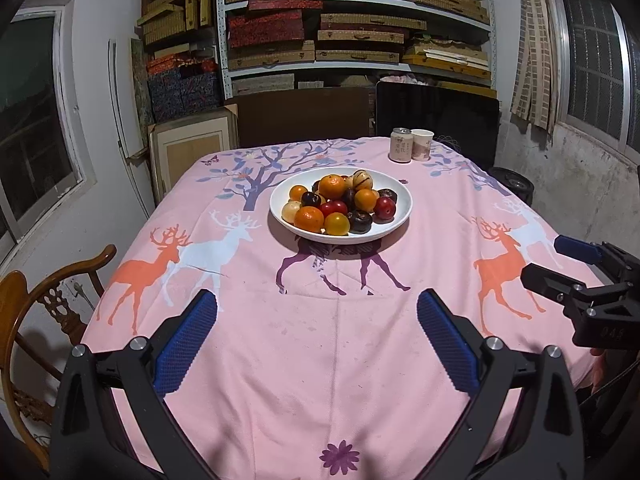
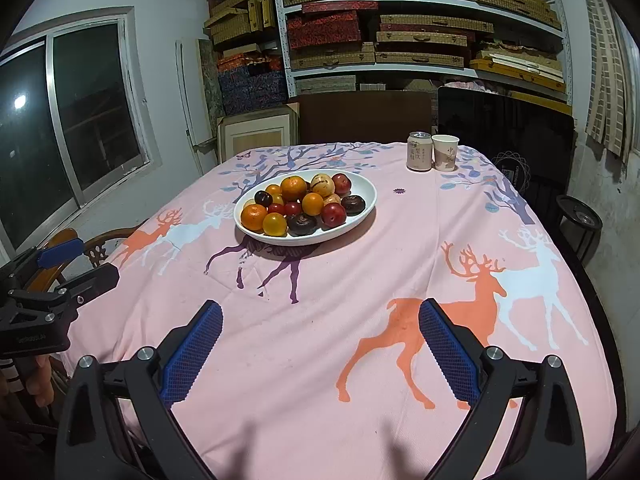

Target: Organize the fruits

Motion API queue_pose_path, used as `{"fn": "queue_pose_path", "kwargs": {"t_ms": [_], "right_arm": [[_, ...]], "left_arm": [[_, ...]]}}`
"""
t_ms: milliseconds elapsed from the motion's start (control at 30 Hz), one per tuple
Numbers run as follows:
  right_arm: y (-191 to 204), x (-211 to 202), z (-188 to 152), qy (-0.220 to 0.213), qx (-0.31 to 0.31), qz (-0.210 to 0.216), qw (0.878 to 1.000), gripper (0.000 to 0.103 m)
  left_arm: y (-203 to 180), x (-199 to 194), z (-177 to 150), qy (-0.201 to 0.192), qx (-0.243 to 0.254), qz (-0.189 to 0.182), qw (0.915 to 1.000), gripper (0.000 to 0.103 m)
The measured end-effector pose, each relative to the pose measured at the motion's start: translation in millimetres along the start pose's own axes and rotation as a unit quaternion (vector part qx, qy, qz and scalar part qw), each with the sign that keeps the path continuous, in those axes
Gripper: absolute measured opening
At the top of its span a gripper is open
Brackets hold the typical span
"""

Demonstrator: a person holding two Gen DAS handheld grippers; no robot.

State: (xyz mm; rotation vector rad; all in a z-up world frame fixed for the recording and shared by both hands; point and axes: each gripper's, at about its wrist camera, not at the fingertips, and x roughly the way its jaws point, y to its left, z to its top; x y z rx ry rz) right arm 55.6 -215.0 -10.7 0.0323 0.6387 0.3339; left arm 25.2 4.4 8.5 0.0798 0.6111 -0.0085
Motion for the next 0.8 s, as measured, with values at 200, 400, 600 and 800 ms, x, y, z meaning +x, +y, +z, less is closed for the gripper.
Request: {"fn": "queue_pose_path", "kwargs": {"t_ms": [200, 400, 600, 800], "right_arm": [[0, 0, -1, 0.000, 0.000, 0.000, 1.000, 0.099], [-2, 0, -1, 0.001, 0.003, -0.001, 1.000, 0.099], [-7, 4, -3, 0.007, 0.011, -0.001, 1.000, 0.099], [-8, 7, -3, 0.011, 0.013, -0.003, 1.000, 0.099]], "left_arm": [[0, 0, 0, -0.005, 0.003, -0.004, 1.0000, 0.098], [-3, -5, 1, -0.022, 0.011, 0.004, 0.9997, 0.098], [4, 8, 1, 0.012, -0.009, -0.002, 0.9999, 0.098], [3, 14, -1, 0.017, -0.003, 0.012, 0.9998, 0.098]]}}
